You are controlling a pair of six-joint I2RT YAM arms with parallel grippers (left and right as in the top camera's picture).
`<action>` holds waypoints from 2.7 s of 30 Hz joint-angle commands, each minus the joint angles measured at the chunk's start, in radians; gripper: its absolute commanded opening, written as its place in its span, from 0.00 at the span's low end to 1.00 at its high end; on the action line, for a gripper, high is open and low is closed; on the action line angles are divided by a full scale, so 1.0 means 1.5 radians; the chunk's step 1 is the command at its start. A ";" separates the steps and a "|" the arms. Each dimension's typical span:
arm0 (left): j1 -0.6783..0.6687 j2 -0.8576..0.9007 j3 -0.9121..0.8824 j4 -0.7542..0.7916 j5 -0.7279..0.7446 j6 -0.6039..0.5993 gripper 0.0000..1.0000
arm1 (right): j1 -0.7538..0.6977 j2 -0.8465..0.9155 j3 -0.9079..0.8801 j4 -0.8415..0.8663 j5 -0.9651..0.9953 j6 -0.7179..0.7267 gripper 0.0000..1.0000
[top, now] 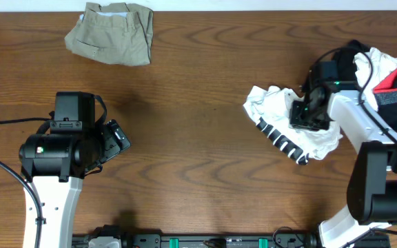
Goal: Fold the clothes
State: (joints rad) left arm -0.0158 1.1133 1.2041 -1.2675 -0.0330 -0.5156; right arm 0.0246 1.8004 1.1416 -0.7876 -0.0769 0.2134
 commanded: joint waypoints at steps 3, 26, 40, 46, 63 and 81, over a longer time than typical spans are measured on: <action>0.003 0.004 -0.005 0.000 -0.003 0.009 0.98 | 0.059 0.049 -0.044 0.057 -0.088 0.032 0.24; 0.003 0.004 -0.005 0.000 -0.003 0.010 0.98 | 0.322 0.125 0.232 -0.006 -0.168 0.070 0.31; 0.003 0.004 -0.005 -0.006 -0.003 0.010 0.98 | 0.271 0.112 0.463 -0.396 -0.008 0.022 0.92; 0.003 0.004 -0.005 -0.002 -0.003 0.009 0.98 | 0.250 0.112 0.394 -0.399 -0.009 0.022 0.51; 0.003 0.004 -0.005 -0.003 -0.003 0.009 0.98 | 0.215 0.112 0.125 -0.185 0.045 0.081 0.11; 0.003 0.004 -0.005 -0.005 -0.003 0.009 0.98 | 0.168 0.025 0.191 -0.241 -0.202 -0.010 0.04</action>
State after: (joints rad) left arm -0.0158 1.1168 1.2007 -1.2743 -0.0326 -0.5156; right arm 0.2565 1.9114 1.3994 -1.1606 -0.0982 0.3374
